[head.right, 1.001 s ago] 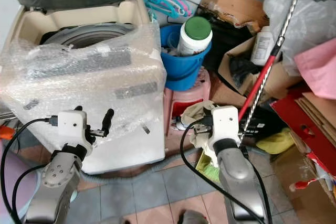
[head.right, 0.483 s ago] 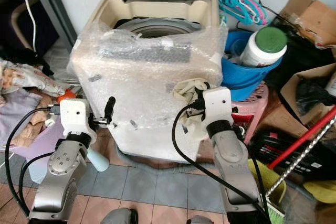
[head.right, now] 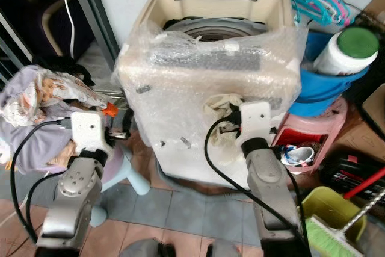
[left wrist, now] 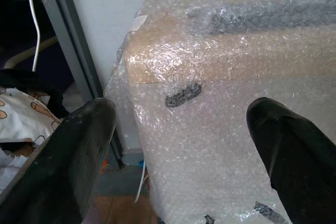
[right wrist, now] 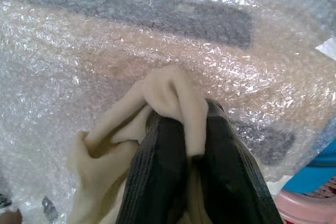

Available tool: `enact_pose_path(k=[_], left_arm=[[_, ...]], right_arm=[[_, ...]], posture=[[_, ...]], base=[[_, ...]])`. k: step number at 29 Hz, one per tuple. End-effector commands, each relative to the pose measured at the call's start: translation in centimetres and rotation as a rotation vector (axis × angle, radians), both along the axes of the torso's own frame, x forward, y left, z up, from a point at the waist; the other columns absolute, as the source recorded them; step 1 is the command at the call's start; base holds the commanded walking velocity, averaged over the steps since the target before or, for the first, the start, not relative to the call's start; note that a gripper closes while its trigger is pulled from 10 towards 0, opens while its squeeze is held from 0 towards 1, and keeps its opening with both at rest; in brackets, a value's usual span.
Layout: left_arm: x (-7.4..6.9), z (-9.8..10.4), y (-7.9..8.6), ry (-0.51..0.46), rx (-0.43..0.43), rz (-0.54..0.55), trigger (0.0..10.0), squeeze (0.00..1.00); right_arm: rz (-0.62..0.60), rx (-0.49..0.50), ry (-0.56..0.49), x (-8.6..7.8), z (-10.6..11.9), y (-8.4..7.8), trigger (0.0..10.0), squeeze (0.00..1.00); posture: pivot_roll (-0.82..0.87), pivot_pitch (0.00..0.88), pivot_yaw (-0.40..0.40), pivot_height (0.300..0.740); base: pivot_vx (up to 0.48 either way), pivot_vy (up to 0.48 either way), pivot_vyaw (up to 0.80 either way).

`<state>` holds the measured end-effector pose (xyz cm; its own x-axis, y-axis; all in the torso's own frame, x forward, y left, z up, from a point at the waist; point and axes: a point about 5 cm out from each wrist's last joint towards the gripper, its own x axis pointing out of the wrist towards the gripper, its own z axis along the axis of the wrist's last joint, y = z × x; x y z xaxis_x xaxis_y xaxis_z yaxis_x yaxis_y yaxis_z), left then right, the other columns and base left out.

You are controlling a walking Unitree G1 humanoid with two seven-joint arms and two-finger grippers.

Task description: Clothes washing

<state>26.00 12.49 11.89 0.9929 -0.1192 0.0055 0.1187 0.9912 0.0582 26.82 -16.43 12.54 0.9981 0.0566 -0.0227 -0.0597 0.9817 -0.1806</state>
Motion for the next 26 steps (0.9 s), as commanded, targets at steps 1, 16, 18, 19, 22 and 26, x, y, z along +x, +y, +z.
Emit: enact_pose_path(k=[1, 16, 18, 19, 22, 26], left_arm=[[0.0, 0.1, 0.6, 0.012, -0.018, 0.009, 10.0, 0.0], [-0.6, 0.5, 0.7, 0.018, -0.006, 0.002, 10.0, 0.0], [-0.6, 0.5, 0.7, 0.019, -0.008, 0.001, 10.0, 0.0], [-0.6, 0.5, 0.6, 0.02, -0.008, -0.001, 10.0, 0.0], [-0.6, 0.5, 0.5, 0.02, -0.008, -0.01, 10.0, 0.0], [-0.5, 0.4, 0.2, 0.024, -0.01, -0.031, 10.0, 0.0]], right_arm=[[0.033, 0.049, -0.04, 0.4, 0.9, 1.2, 10.0, 0.0], [0.166, 0.071, -0.208, 2.3, 5.3, 2.6, 10.0, 0.0], [0.169, 0.075, -0.207, 2.3, 5.3, 2.6, 10.0, 0.0], [0.171, 0.075, -0.207, 2.3, 5.3, 2.6, 10.0, 0.0], [0.177, 0.075, -0.209, 2.3, 5.3, 2.6, 10.0, 0.0], [0.243, -0.066, -0.304, 2.3, 6.6, 3.0, 10.0, 0.0]], posture=[[-0.08, 0.0, 0.052, 0.74], [-0.07, 0.0, 0.047, 0.74], [-0.07, 0.0, 0.047, 0.74], [-0.08, 0.0, 0.048, 0.74], [-0.08, 0.0, 0.05, 0.74], [-0.09, 0.0, 0.057, 0.74]], base=[[0.0, 0.0, 0.0], [0.072, 0.0, 0.27], [0.373, 0.0, 0.74], [0.375, 0.0, 0.73], [0.427, 0.0, 0.73], [0.469, 0.0, 0.7]])
